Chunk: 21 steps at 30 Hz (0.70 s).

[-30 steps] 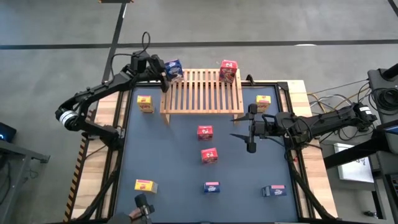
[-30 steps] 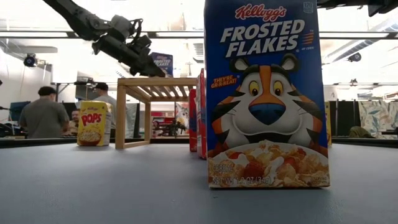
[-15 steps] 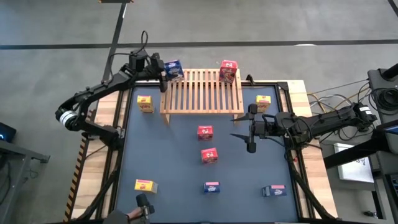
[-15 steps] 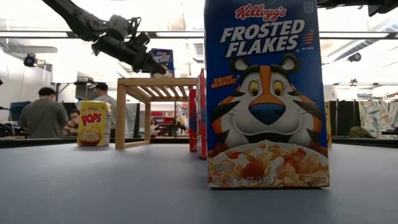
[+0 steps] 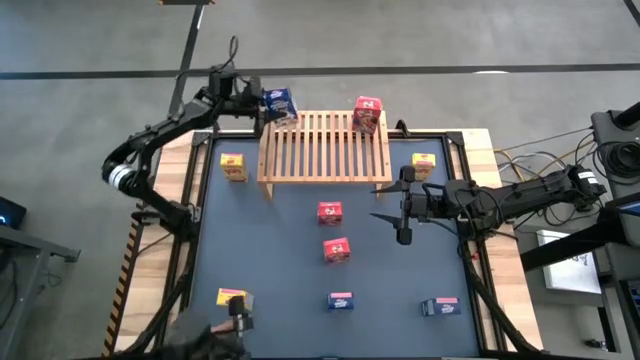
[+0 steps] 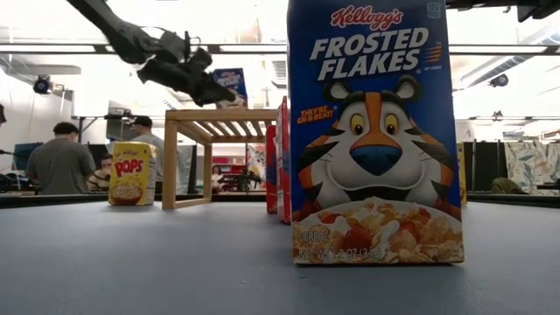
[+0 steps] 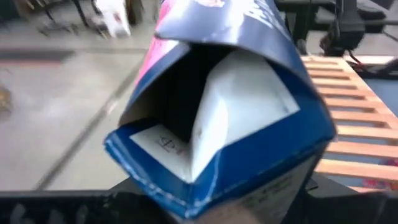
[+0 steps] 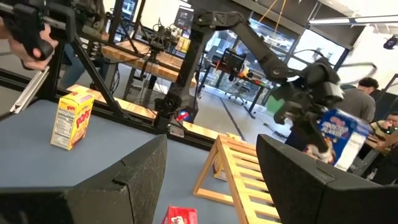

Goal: Stack cereal on shelf
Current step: Put the top blue cereal box on the shelf

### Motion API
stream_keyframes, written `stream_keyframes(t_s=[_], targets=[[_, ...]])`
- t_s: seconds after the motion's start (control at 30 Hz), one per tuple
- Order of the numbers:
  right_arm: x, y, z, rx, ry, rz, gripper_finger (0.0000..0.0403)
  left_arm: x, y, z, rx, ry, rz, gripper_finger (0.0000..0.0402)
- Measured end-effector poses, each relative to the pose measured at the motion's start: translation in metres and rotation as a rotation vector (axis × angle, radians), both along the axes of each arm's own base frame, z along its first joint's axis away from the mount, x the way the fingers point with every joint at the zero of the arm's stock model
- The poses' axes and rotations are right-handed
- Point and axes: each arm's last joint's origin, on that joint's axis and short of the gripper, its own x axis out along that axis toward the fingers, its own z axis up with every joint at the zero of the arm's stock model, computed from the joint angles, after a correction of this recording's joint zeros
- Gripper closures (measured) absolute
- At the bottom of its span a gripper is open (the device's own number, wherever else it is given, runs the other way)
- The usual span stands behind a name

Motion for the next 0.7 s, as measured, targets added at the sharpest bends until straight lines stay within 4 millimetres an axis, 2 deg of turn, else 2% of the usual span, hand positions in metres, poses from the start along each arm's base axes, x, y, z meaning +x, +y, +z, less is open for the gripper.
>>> stream_keyframes(t_s=[0.2,0.33,0.7], targets=[[0.000,-0.001,0.000,0.001,0.001,-0.004,0.0165,0.017,0.019,-0.003,-0.103,0.157,-0.082,0.0249],[0.000,-0.001,0.000,0.000,0.000,-0.006,0.0165,0.021,0.025,-0.001,-0.115,0.204,-0.122,0.0249],[0.000,-0.002,0.000,0.001,0.001,-0.011,0.0165,0.023,0.019,0.011,-0.034,0.253,-0.041,0.0254]])
